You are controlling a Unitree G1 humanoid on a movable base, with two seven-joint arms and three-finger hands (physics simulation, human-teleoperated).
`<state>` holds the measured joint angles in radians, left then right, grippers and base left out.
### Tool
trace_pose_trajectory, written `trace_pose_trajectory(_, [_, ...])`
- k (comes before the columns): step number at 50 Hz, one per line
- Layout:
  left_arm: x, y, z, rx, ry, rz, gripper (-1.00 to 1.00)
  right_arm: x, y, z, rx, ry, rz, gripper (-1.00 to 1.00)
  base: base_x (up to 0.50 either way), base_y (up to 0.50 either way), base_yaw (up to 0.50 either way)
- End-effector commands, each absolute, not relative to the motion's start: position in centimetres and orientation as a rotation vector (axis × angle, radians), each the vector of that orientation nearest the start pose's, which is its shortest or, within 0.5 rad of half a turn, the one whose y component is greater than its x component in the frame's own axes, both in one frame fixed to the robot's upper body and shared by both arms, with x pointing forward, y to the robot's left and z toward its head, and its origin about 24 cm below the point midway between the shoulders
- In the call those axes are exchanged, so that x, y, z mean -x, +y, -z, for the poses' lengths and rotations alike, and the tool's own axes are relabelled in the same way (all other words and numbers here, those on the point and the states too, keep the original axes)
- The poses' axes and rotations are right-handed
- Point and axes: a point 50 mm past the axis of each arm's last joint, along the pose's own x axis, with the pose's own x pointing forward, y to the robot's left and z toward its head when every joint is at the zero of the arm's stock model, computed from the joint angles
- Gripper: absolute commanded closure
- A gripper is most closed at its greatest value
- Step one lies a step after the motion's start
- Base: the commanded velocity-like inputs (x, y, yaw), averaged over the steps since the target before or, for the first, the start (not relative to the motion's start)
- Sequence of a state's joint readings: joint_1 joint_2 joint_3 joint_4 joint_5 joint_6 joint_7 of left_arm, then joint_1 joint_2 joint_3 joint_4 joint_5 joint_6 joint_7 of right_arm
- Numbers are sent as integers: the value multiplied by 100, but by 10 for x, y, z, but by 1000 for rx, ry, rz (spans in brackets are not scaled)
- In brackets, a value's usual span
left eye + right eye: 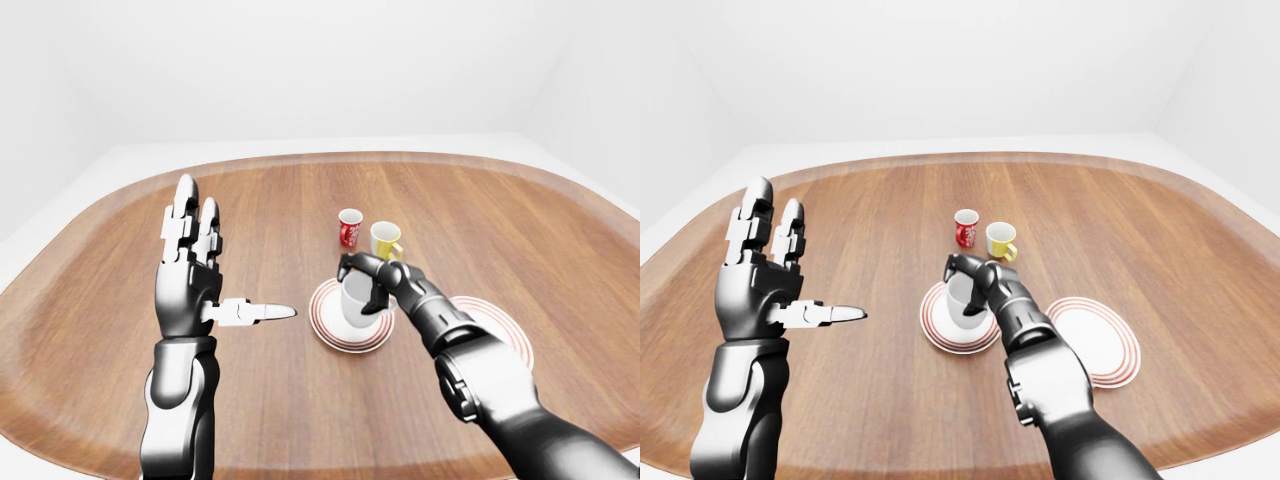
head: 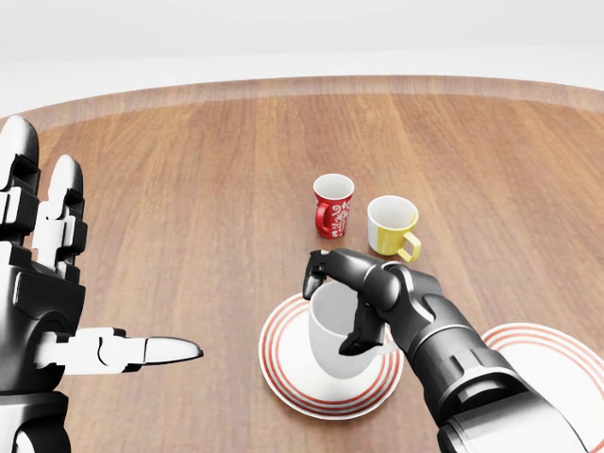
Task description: Put the white mug on the left plate.
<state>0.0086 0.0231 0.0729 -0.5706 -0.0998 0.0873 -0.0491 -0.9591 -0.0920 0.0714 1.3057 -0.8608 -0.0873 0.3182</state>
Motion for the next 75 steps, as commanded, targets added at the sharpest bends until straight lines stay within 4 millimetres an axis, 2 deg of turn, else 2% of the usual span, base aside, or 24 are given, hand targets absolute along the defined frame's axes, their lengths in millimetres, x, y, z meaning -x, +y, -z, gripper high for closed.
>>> trace_pose_trajectory(1, [-225, 164, -162, 43, -483, 12, -100, -378, -104, -41, 1053, 378, -633, 100, 0, 0, 0])
trace_pose_trajectory(75, [-225, 164, -160, 44, -476, 13, -100, -374, -100, -35, 1029, 400, -663, 100, 0, 0, 0])
